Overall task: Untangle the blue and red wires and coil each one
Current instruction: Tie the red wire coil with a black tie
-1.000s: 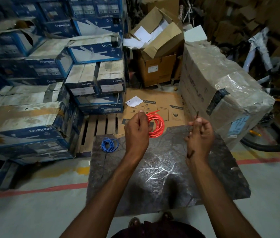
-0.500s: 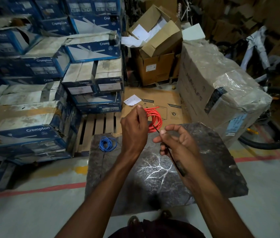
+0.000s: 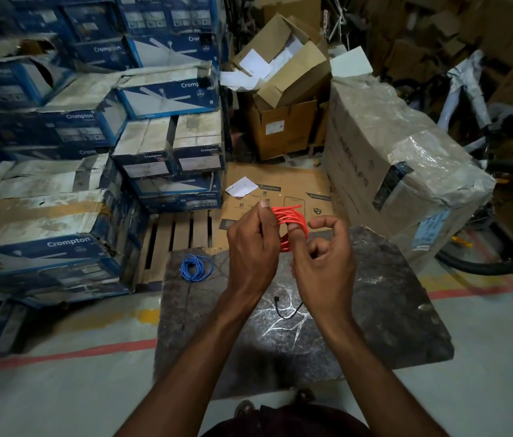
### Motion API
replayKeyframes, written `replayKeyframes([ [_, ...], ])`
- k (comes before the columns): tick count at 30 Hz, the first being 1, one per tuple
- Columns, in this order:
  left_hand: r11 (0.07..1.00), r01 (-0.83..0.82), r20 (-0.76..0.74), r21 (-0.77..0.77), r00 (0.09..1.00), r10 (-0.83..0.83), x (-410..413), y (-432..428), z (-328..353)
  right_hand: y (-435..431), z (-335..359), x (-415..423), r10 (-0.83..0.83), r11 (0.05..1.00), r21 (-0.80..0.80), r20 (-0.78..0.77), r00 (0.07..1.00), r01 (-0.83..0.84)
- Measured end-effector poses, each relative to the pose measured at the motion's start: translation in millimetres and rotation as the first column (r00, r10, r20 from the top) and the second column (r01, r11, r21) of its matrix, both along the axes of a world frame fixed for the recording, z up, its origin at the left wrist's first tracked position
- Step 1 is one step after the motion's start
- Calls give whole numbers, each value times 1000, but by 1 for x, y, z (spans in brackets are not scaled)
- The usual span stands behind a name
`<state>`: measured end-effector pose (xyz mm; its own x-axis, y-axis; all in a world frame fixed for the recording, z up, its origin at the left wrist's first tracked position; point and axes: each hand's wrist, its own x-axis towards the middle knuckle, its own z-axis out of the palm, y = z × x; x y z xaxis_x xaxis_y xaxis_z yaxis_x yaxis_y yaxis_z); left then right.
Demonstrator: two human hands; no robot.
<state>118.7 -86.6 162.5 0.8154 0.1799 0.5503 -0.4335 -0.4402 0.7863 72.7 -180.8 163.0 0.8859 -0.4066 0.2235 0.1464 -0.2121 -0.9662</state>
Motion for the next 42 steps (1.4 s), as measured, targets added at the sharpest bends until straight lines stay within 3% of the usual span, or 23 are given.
replayKeyframes([
  [3,999,16,-18,-34,1000,-16,-1,-1,0,-2,-5,2,-32,999,-8,57,998,32],
  [7,995,19,-44,-93,999,-23,-5,-5,-1,4,-14,4,35,979,199,102,994,-55],
  [12,981,-15,-119,-192,993,-8,-9,-12,-3,9,-10,3,39,887,452,134,990,-96],
  [17,945,-44,-203,-325,979,-25,-10,-12,-11,13,-10,2,51,822,559,117,992,-109],
  [20,944,-76,-234,-321,972,-1,-12,-12,-12,12,-13,1,69,800,590,91,993,-109],
  [31,969,-89,-205,-230,978,41,-11,-14,-18,7,-13,-10,5,884,467,34,999,-20],
  [35,963,-143,-205,-228,974,96,-6,-14,-22,2,-14,-16,103,896,436,-7,995,-89],
  [39,960,-190,-206,-206,967,147,-1,-12,-27,3,-19,-26,177,938,297,36,984,-179],
  [42,962,-183,-189,-202,971,145,2,-9,-28,-2,-23,-33,88,988,119,52,995,-94],
])
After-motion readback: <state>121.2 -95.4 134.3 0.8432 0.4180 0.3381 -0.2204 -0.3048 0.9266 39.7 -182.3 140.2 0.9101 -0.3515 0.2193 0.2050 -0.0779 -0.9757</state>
